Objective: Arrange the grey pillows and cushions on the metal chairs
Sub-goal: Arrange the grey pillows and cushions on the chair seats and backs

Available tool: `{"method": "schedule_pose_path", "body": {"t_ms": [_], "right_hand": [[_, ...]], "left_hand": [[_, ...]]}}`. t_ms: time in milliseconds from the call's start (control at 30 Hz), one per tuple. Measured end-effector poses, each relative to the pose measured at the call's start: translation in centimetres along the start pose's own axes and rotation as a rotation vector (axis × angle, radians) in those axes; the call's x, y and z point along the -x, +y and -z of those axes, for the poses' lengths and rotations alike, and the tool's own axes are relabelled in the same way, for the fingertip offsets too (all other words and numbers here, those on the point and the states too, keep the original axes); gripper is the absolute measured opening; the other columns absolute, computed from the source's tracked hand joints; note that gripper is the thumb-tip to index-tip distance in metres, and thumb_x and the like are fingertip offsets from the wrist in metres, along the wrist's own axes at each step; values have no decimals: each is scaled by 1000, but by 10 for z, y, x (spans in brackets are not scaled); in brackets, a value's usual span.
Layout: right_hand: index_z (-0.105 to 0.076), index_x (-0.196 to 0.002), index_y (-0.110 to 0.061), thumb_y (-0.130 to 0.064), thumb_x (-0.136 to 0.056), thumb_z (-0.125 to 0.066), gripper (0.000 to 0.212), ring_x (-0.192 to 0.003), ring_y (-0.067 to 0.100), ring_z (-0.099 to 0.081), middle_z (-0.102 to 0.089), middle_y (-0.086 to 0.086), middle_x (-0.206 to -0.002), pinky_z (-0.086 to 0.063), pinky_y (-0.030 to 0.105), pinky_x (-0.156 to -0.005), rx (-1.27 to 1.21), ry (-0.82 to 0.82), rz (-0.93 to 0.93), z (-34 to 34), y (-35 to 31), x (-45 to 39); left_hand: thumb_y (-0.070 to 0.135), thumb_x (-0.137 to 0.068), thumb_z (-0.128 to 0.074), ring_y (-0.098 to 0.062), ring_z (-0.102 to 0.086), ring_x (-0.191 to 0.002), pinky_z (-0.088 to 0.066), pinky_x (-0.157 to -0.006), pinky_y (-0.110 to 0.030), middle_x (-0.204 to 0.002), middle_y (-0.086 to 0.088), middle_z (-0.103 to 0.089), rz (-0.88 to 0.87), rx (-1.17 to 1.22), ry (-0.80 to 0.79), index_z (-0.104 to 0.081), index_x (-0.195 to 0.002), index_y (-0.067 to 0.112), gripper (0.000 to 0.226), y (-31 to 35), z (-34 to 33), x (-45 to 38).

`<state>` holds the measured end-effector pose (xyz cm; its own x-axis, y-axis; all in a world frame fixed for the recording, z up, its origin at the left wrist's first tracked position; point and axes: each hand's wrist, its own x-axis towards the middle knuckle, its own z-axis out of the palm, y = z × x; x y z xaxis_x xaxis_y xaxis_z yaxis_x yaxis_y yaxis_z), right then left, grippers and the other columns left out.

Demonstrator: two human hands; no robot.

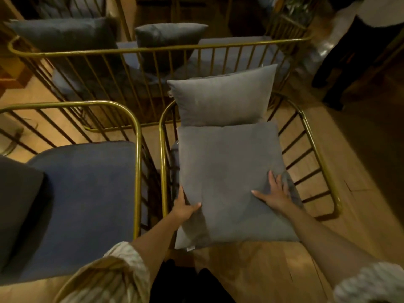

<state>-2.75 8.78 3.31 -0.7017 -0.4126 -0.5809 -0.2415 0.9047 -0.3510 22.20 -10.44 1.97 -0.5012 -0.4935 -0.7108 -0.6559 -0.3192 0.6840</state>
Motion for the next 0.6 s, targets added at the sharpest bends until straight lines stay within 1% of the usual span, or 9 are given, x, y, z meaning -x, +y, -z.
{"method": "schedule_pose_path", "body": {"t_ms": [100, 200, 267, 333, 367, 433, 500, 533, 600], "right_hand": [[2, -159, -31, -58, -79, -73, 113, -154, 35, 16, 17, 6, -168, 1, 61, -121, -97, 106, -18, -5, -16, 10], [-16, -159, -27, -46, -82, -74, 99, -155, 34, 9, 2, 8, -170, 0, 63, -120, -84, 264, -19, -13, -36, 19], [-35, -153, -20, -28, -84, -71, 78, -155, 34, 2, -14, 13, -168, -4, 60, -121, -76, 440, 44, -23, -52, 24], [-51, -143, -12, -12, -83, -67, 61, -154, 36, -8, -28, 17, -163, -9, 54, -123, -161, 597, 101, -36, -78, 32], [-56, -137, -9, -7, -83, -65, 55, -153, 37, -14, -34, 19, -160, -13, 51, -122, -229, 634, 108, -44, -94, 35], [-64, -128, -4, -5, -82, -62, 46, -148, 40, -27, -46, 22, -152, -20, 48, -121, -299, 653, 153, -64, -128, 38], [-69, -117, 0, -8, -78, -56, 41, -141, 43, -38, -55, 26, -142, -25, 45, -118, -311, 596, 254, -94, -170, 42], [-70, -112, 1, -5, -77, -56, 38, -137, 45, -42, -58, 28, -137, -27, 43, -117, -314, 542, 303, -113, -194, 45], [-71, -105, 2, 4, -78, -56, 31, -132, 44, -47, -61, 28, -131, -32, 41, -113, -299, 414, 373, -152, -242, 55]], "left_hand": [[15, -92, -65, -29, -27, -147, -28, -116, -47, -159, -5, -29, -15, 47, -32, -5, -158, 25, 90, -11, 14, 11], [13, -94, -62, -30, -35, -143, -35, -112, -44, -156, -11, -35, 5, 116, 46, -13, -157, 20, 80, -31, 48, 16], [15, -93, -65, -32, -49, -132, -44, -105, -43, -146, -15, -47, -4, 115, 164, -24, -155, 18, 74, -47, 82, 19], [14, -91, -68, -35, -55, -123, -47, -97, -38, -129, -18, -57, -11, 98, 278, -36, -148, 10, 65, -66, 124, 22], [10, -89, -69, -38, -57, -120, -49, -91, -35, -118, -19, -59, -18, 100, 329, -40, -143, 4, 62, -75, 149, 24], [2, -87, -69, -40, -59, -114, -51, -82, -29, -103, -19, -59, -25, 101, 420, -44, -137, -4, 56, -91, 199, 29], [1, -87, -69, -39, -58, -114, -49, -91, -40, -113, -22, -58, -43, 81, 498, -46, -136, -5, 54, -101, 253, 41], [3, -88, -69, -36, -57, -112, -48, -93, -43, -118, -22, -57, -50, 70, 524, -47, -136, -4, 53, -107, 282, 49], [6, -88, -69, -30, -57, -105, -47, -92, -43, -122, -22, -58, -89, 25, 582, -50, -134, -3, 50, -118, 336, 64]]}}
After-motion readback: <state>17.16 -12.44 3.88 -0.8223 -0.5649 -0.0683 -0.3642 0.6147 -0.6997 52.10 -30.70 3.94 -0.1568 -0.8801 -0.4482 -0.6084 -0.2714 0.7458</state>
